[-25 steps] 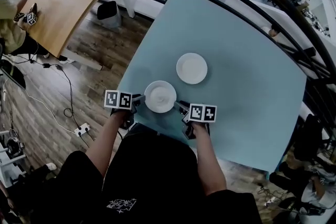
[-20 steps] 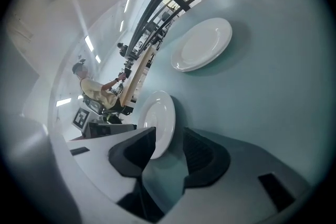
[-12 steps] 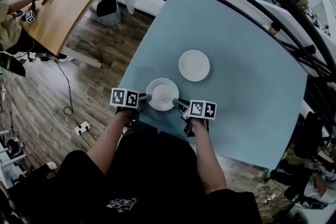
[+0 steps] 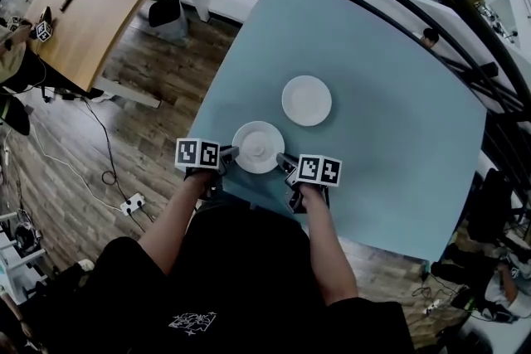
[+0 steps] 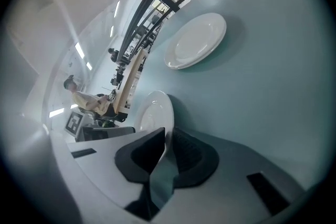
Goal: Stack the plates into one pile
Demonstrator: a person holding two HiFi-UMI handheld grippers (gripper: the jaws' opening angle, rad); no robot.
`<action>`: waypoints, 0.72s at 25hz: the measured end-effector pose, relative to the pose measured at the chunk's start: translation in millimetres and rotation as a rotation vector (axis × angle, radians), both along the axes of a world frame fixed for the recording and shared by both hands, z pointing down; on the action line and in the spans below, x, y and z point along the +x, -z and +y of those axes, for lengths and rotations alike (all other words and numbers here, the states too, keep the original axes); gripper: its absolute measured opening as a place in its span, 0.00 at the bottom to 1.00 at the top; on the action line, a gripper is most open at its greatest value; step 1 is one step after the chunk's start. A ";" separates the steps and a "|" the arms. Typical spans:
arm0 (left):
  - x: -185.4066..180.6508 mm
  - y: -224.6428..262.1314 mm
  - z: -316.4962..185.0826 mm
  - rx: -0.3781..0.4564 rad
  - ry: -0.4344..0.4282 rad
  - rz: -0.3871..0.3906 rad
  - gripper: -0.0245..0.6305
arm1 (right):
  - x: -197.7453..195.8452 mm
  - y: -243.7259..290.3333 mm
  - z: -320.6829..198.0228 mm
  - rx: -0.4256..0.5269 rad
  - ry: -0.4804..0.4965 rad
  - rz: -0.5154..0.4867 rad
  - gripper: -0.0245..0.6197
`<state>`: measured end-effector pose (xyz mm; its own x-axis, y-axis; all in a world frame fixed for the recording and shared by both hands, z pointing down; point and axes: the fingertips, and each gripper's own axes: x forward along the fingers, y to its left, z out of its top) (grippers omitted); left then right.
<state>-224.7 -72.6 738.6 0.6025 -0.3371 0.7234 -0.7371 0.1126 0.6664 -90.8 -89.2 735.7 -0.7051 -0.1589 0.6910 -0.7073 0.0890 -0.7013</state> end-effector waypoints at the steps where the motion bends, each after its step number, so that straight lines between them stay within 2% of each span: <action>1: -0.4 0.5 -1.8 0.003 0.003 0.004 0.13 | 1.3 0.2 -1.7 0.003 -0.007 0.005 0.11; 8: 4.1 13.1 -22.8 0.036 -0.034 0.015 0.13 | 7.5 11.4 -15.1 0.021 -0.063 -0.008 0.11; 14: 15.8 33.3 -61.5 0.093 -0.080 0.021 0.12 | 20.0 24.0 -35.2 0.055 -0.127 -0.002 0.11; 18: 37.5 45.3 -83.0 0.124 -0.153 0.011 0.11 | 41.0 32.7 -44.7 0.074 -0.180 0.011 0.11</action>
<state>-187.1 -155.6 693.3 0.6610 -0.3275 0.6752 -0.7321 -0.0837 0.6761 -49.8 -133.9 703.0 -0.6533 -0.3320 0.6805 -0.7241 0.0116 -0.6896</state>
